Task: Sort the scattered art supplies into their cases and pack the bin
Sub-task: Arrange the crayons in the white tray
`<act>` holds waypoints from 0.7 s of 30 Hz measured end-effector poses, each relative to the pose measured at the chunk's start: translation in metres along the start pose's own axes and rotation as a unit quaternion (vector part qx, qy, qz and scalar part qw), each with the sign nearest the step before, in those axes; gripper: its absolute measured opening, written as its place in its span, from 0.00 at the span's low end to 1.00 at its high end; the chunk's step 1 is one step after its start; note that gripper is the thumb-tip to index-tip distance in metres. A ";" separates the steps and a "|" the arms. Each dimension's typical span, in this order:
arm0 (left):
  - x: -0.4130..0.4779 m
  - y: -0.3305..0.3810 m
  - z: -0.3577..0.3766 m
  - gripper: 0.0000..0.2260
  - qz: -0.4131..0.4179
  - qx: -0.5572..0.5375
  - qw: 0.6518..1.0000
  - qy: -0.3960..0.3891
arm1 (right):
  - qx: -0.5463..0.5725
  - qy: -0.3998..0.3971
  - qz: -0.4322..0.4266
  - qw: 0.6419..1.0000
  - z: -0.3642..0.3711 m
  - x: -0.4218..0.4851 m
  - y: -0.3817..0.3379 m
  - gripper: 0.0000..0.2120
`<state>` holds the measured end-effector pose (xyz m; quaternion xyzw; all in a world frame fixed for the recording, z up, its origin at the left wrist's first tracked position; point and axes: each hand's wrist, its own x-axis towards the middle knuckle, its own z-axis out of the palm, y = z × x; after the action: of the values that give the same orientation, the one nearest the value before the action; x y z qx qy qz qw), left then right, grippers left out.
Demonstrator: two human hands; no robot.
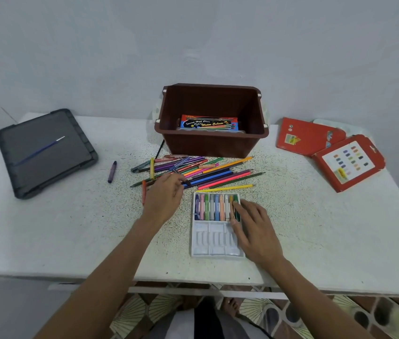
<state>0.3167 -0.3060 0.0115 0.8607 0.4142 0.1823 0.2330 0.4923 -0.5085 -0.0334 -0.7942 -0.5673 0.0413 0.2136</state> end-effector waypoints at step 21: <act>0.018 -0.007 0.000 0.09 0.151 0.020 0.988 0.014 | 0.014 -0.023 0.004 1.000 -0.004 -0.003 0.000 0.30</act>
<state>0.3235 -0.2876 0.0099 0.9153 0.2863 0.2194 0.1792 0.4921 -0.5123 -0.0305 -0.7922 -0.5686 0.0683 0.2109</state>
